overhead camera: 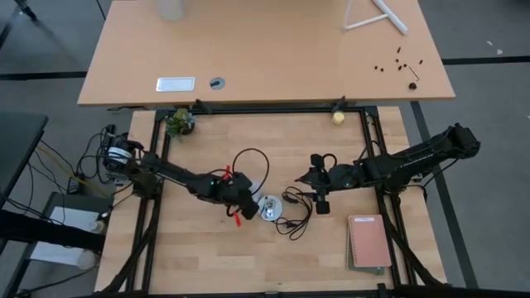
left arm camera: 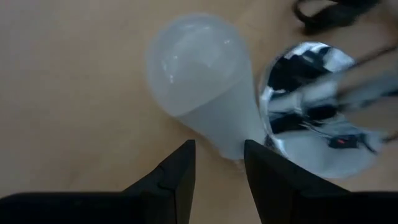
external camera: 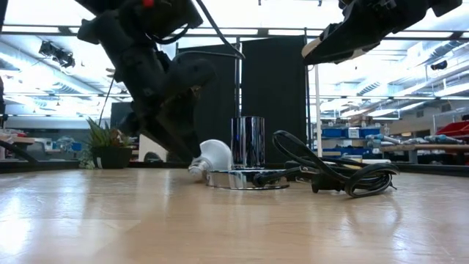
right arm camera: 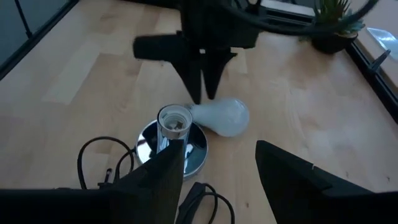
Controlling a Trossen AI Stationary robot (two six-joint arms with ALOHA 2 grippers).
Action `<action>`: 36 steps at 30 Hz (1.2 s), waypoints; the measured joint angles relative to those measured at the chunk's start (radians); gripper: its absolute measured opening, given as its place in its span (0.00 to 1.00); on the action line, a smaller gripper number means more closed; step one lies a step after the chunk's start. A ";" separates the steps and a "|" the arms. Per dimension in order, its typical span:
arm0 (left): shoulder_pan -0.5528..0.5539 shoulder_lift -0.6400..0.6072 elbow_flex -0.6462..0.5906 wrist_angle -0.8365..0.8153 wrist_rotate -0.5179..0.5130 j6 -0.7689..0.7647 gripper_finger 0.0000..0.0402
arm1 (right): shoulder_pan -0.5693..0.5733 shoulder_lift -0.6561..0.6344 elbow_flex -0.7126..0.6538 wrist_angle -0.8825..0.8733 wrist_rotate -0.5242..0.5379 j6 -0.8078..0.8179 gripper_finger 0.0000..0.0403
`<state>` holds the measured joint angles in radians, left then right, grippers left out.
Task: Screw lightbulb
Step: Insert the white lightbulb into the silver lamp
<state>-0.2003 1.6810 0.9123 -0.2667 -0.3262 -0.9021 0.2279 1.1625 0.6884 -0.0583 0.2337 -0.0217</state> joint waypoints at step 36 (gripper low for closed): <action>0.089 -0.006 0.055 0.108 -0.235 0.703 0.35 | -0.045 0.056 0.000 0.026 0.000 -0.029 0.51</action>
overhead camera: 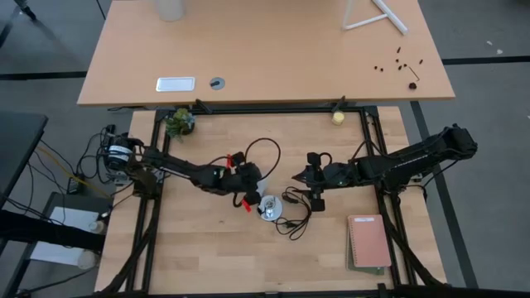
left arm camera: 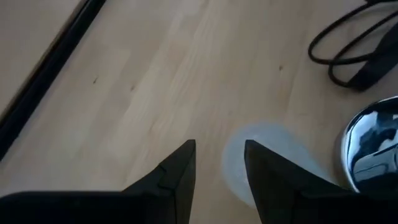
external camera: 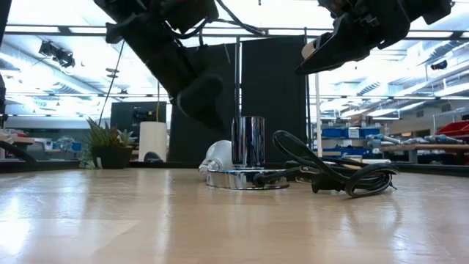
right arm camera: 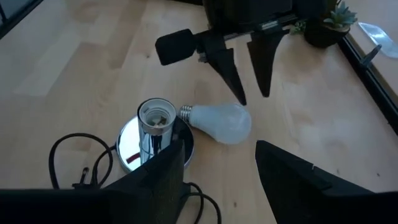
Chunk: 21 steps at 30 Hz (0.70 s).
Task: Screw lightbulb
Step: Insert the white lightbulb into the silver lamp
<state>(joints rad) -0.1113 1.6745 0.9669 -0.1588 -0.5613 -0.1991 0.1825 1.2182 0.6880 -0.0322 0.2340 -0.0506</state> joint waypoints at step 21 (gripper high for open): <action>-0.125 0.005 0.158 -0.375 0.099 -0.508 0.35 | -0.004 0.000 0.000 -0.013 0.000 -0.024 0.51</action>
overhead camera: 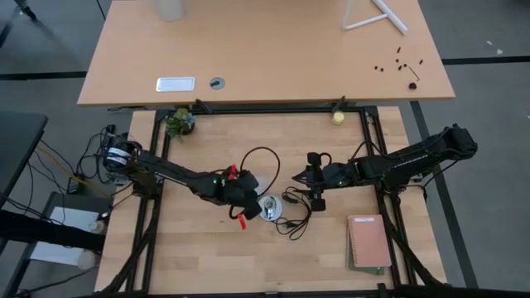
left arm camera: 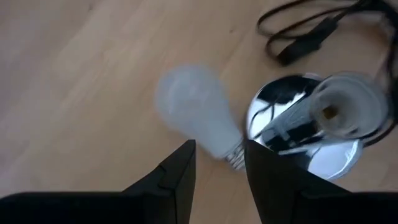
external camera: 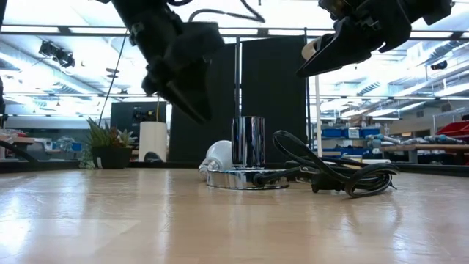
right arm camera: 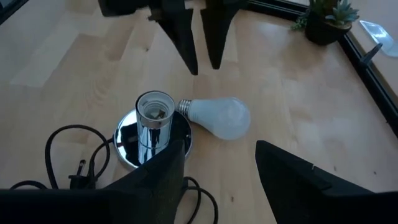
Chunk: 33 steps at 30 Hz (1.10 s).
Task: Screw lightbulb
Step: Insert the white lightbulb into the silver lamp
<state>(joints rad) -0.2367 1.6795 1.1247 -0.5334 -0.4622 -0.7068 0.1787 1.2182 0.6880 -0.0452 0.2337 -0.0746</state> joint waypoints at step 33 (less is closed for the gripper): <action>0.068 0.063 -0.001 0.120 0.213 0.003 0.36 | 0.002 0.000 0.000 0.005 -0.001 0.004 0.51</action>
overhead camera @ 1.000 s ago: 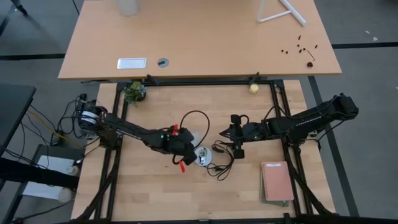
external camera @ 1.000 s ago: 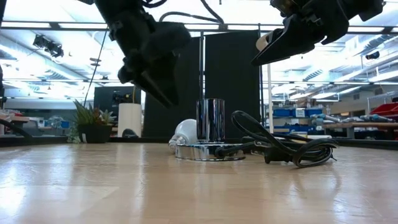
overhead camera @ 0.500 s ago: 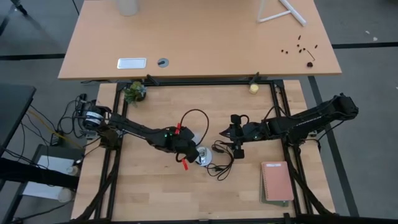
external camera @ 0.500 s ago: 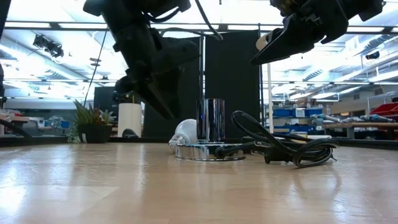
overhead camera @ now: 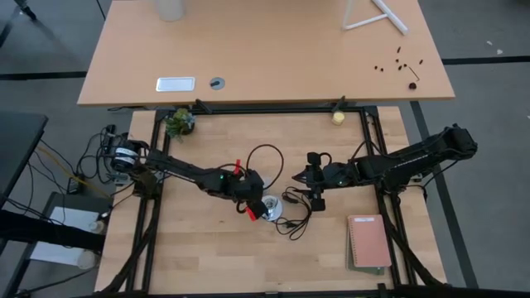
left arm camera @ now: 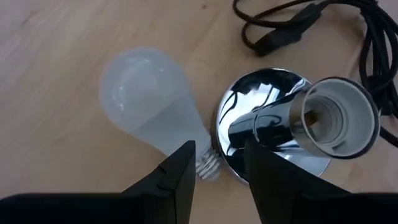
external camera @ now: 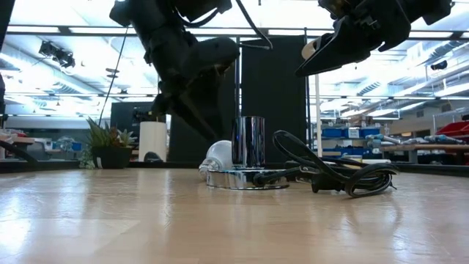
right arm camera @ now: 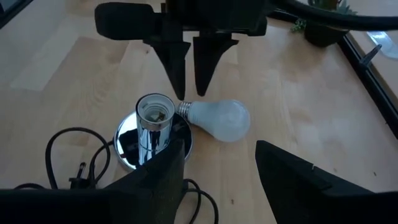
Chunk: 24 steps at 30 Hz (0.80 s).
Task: Screw lightbulb
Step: Insert the white lightbulb into the silver lamp
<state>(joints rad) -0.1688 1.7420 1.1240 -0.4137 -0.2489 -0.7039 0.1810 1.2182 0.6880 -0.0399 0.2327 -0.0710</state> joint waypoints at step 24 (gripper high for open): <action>0.023 0.013 0.000 -0.080 -0.044 0.057 0.98 | 0.010 0.000 0.000 0.001 -0.001 0.001 0.51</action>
<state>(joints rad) -0.1463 1.7548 1.1244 -0.4940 -0.2926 -0.6471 0.1905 1.2182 0.6880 -0.0387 0.2314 -0.0701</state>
